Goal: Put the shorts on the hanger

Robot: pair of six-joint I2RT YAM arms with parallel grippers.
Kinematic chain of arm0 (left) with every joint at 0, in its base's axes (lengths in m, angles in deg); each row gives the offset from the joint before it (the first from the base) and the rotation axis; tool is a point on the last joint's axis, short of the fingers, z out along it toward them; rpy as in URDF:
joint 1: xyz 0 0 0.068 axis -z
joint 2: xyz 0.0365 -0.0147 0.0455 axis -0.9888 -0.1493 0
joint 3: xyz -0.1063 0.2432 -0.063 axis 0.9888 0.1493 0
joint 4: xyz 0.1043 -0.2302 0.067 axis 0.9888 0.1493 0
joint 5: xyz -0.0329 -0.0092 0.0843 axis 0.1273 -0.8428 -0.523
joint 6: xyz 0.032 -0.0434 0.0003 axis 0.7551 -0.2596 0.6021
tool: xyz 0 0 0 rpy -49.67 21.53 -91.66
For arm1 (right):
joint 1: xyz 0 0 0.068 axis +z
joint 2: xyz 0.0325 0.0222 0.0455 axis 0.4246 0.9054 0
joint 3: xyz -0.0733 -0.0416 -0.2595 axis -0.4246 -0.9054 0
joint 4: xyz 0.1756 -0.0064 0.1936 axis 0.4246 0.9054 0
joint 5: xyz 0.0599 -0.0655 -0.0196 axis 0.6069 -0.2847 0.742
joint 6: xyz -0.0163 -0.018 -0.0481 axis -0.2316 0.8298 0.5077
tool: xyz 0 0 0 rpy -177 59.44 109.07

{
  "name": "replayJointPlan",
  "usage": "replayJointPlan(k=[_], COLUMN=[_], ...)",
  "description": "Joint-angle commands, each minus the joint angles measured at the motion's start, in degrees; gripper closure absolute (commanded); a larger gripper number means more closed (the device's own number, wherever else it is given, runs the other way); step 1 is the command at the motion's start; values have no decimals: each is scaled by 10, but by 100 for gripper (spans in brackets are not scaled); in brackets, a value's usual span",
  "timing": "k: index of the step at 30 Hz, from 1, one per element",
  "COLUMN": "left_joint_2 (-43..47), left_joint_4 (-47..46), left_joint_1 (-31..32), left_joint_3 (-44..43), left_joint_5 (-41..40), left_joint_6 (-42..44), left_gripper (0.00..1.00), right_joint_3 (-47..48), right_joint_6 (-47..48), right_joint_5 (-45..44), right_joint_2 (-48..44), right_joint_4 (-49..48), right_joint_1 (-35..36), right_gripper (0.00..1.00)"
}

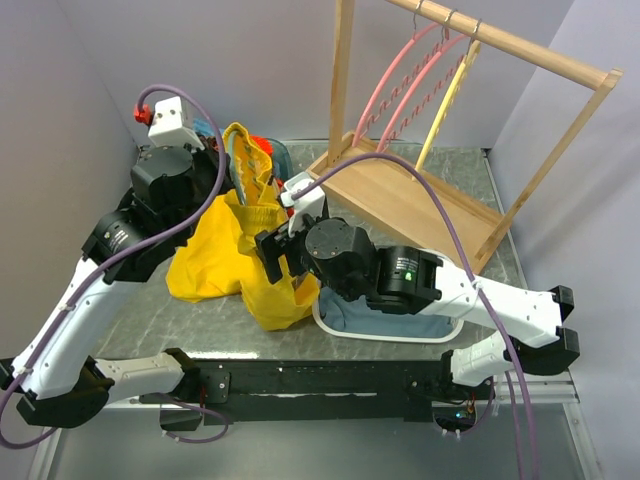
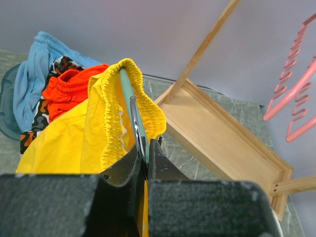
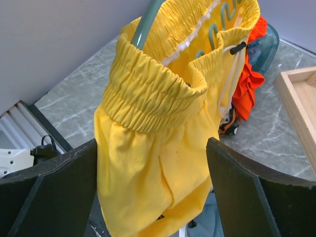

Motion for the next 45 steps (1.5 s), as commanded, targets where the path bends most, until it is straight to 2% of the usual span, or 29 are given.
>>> replayJointPlan(k=[1, 6, 9, 18, 24, 25, 27, 28, 29, 31, 36, 37, 40, 41, 43, 45], left_joint_2=[0, -10, -12, -25, -29, -27, -20, -18, -16, -13, 9, 11, 18, 20, 24, 33], left_joint_4=[-73, -84, -97, -107, -109, -110, -109, -107, -101, -96, -97, -98, -93, -93, -91, -91], left_joint_1=[4, 6, 9, 17, 24, 24, 24, 24, 24, 24, 24, 24, 24, 24, 24, 24], left_joint_3=[3, 9, 17, 23, 30, 30, 30, 28, 22, 18, 20, 21, 15, 14, 13, 13], left_joint_5=[-30, -41, -44, -50, -46, -42, -27, -23, -16, -8, 25, 31, 57, 63, 90, 125], left_joint_6=[-14, -26, -36, -50, -57, -59, -59, -57, -56, -56, -42, -41, -33, -31, -22, -12], left_gripper=[99, 99, 99, 99, 99, 99, 99, 99, 99, 99, 99, 97, 75, 57, 50, 35], right_joint_3=[72, 165, 188, 172, 154, 148, 113, 100, 87, 53, 5, -7, -52, -64, -75, -92], right_joint_6=[-24, -52, -71, -100, -104, -107, -107, -106, -105, -97, -75, -68, -44, -33, -31, -33], right_joint_5=[-25, -83, -89, -108, -131, -122, -109, -111, -113, -101, -120, -110, -91, -88, -84, -76], right_joint_2=[19, 91, 124, 137, 145, 143, 131, 112, 101, 75, 36, 11, -30, -36, -57, -80], right_joint_4=[47, 135, 167, 163, 169, 171, 159, 150, 130, 115, 87, 53, 6, -1, -19, -25], right_joint_1=[10, 25, 27, 29, 15, 10, -3, -4, -5, -16, -21, -22, -22, -21, -21, -21], right_gripper=[12, 15, 17, 21, 41, 51, 62, 79, 89, 100, 100, 100, 100, 100, 100, 100])
